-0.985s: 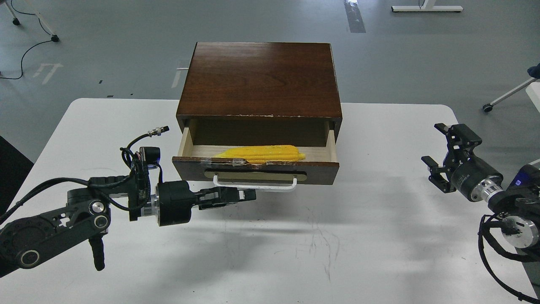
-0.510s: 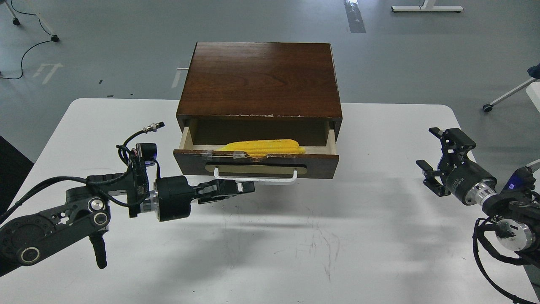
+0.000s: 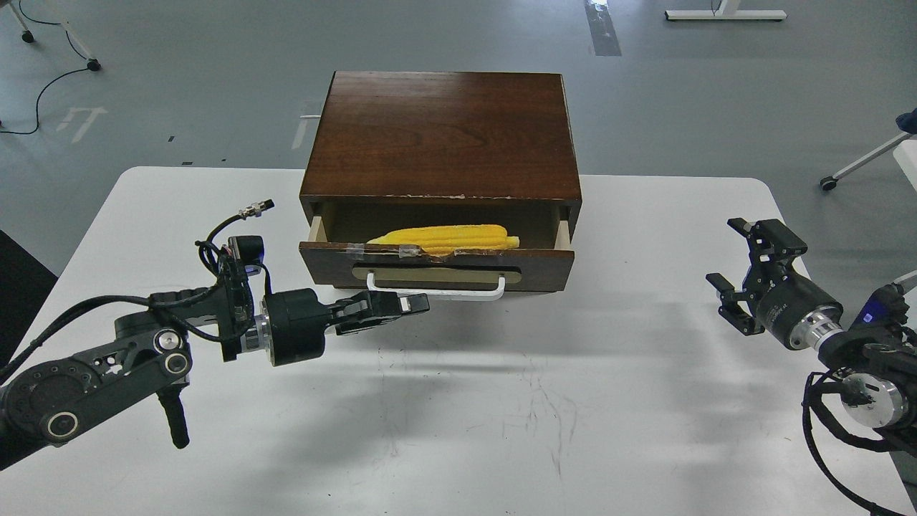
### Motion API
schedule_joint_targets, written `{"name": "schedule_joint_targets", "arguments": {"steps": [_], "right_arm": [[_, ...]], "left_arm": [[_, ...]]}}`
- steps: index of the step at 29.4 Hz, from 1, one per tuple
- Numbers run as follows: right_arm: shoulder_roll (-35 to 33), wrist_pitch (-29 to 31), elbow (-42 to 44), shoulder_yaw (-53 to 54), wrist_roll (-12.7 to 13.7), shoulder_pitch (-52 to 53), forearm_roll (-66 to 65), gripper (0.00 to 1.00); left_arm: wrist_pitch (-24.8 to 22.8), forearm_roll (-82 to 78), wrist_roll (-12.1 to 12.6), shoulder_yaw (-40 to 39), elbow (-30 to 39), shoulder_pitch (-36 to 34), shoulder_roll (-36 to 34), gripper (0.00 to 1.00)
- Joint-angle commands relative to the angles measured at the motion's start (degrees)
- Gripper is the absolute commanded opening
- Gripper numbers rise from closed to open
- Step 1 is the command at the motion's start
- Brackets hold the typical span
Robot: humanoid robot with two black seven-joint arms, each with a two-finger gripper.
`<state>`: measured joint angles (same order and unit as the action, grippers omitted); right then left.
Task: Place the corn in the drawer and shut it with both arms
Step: 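Push the drawer front with the left gripper toward the chest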
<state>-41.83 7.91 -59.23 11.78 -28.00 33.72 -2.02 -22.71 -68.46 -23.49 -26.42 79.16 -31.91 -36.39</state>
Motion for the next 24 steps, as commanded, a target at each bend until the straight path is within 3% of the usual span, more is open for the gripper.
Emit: {"name": "schedule_joint_targets", "arguments": {"steps": [1,24], "right_arm": [[0.0,0.0,-0.01,0.0,0.0,-0.32,0.0,0.99],[0.0,-0.35,-0.01,0.0,0.0,-1.38,0.0,0.99]], "left_arm": [[-0.06,-0.01,0.02,-0.65,-1.2,-0.08,1.06,0.0],[-0.06,-0.01,-0.07,-2.41,-7.61,-0.88,3.61,0.0]]}}
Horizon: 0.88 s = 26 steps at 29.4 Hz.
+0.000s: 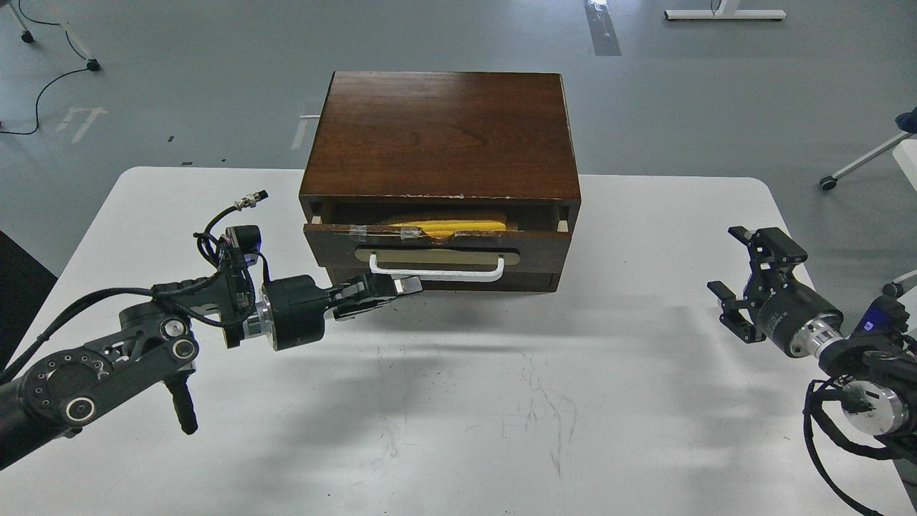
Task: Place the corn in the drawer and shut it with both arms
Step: 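Push the drawer front with the left gripper toward the chest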
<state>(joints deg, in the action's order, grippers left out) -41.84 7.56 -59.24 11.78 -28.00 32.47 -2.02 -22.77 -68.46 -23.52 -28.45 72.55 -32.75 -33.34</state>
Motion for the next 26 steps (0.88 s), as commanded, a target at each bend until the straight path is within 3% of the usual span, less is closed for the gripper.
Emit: {"name": "schedule_joint_targets", "arguments": {"steps": [1,26], "right_arm": [[0.0,0.0,0.0,-0.01,0.0,-0.12,0.0,0.99],[0.0,-0.09,0.0,-0.01,0.0,-0.12,0.0,0.99]], "left_arm": [[0.0,-0.01,-0.04,-0.37,-1.0,-0.03,0.56,0.0],[-0.44,1.13,-0.13,-3.27,-4.43,-1.7,2.76,0.0]]}}
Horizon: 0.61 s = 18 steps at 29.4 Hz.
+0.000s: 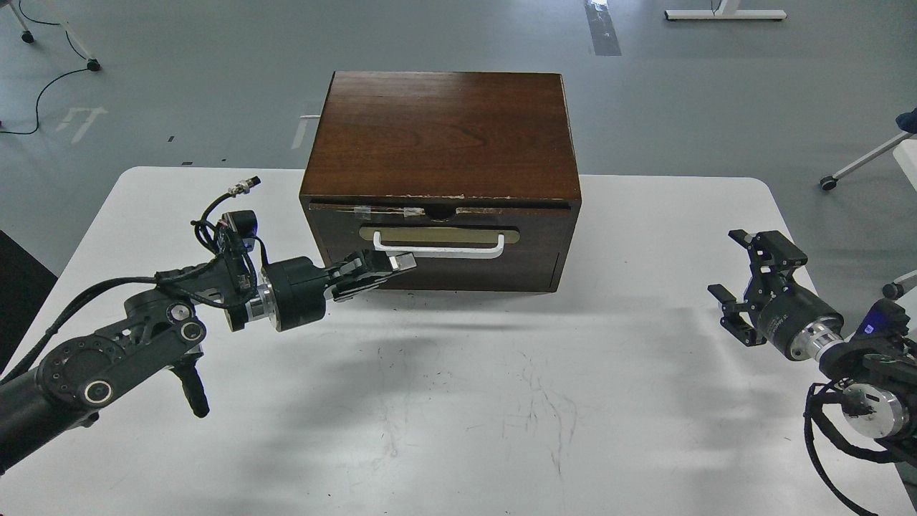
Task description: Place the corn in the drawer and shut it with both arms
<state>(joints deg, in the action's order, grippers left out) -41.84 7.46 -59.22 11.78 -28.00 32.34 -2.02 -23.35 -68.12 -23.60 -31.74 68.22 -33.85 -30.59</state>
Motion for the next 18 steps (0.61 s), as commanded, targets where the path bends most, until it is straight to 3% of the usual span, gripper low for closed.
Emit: {"name": "schedule_joint_targets", "arguments": {"steps": [1,11,13,17,18], "right_arm": [[0.0,0.01,0.07,0.0,0.0,0.0,0.0,0.99],[0.0,0.01,0.07,0.0,0.0,-0.08,0.0,0.99],[0.0,0.01,-0.02,0.09,0.0,-0.35,0.0,0.99],[-0.09,0.01,-0.02,0.09,0.0,-0.35,0.0,0.99],[-0.09,0.01,-0.02,0.18,0.0,-0.35,0.0,0.99]], "left_arm": [[0.32,1.58,0.04,0.01,-0.1,-0.69,0.0,0.0],[-2.4,2.03,-0.13,1.06,0.86,-0.52,-0.44,0.0],[-4.65,1.94,-0.48,1.06,1.91,-0.17,-1.14,0.0],[-4.65,2.03,-1.71,0.54,6.31,0.27,-5.26,0.0],[-4.65,2.21,-2.41,0.36,7.62,0.27,-6.23,0.06]]}}
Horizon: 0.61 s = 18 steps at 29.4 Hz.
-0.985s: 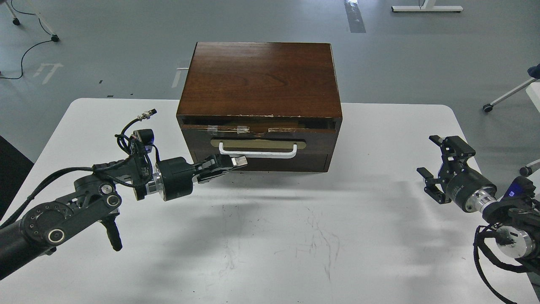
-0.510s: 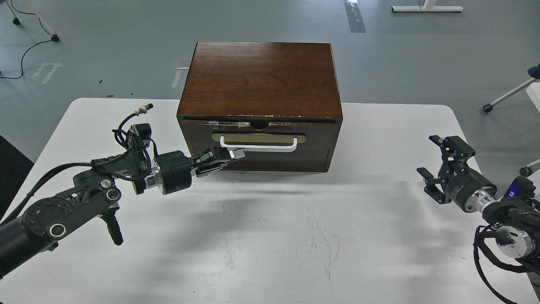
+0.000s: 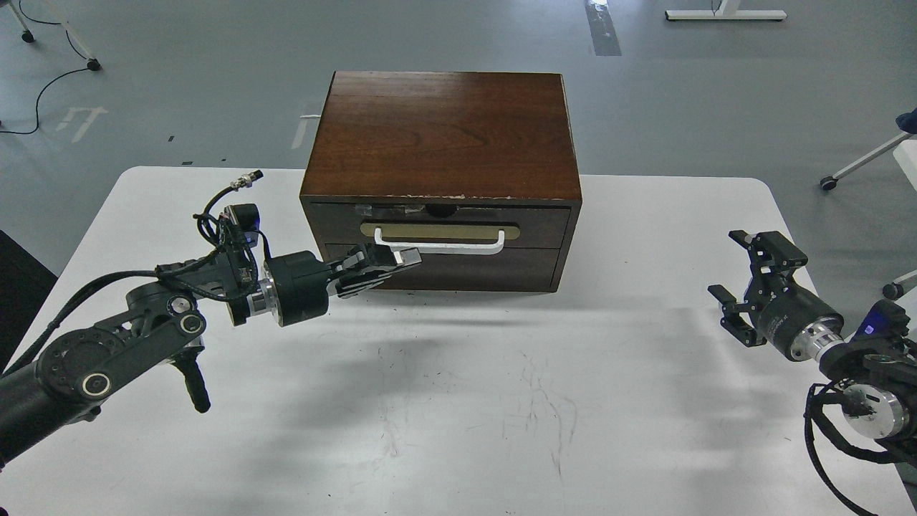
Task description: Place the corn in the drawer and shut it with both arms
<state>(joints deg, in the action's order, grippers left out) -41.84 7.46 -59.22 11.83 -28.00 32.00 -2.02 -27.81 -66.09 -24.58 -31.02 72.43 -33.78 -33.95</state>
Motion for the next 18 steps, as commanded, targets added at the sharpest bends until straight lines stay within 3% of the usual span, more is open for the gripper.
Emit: {"name": "schedule_joint_targets", "arguments": {"steps": [1,2,4,11,18], "right_arm": [[-0.09,0.02,0.07,0.12,0.0,-0.01,0.0,0.99],[-0.09,0.02,0.07,0.12,0.0,-0.01,0.0,0.99],[0.0,0.02,0.07,0.12,0.0,-0.01,0.0,0.99],[0.09,0.02,-0.28,1.79,0.0,0.08,0.0,0.99],[0.09,0.02,-0.2,2.93,0.0,0.87,0.0,0.99]], "left_arm": [[-0.19,1.3,-3.42,-0.53,5.6,0.29,-4.62,0.27],[-0.19,4.27,-3.42,-0.79,7.53,0.3,-6.73,0.59],[-0.19,10.41,-3.42,-2.1,8.6,0.3,-8.93,0.99],[-0.19,29.95,-3.42,-8.61,7.82,0.38,-14.21,1.0],[-0.19,49.89,-3.42,-9.49,0.45,1.52,-18.52,1.0]]}}
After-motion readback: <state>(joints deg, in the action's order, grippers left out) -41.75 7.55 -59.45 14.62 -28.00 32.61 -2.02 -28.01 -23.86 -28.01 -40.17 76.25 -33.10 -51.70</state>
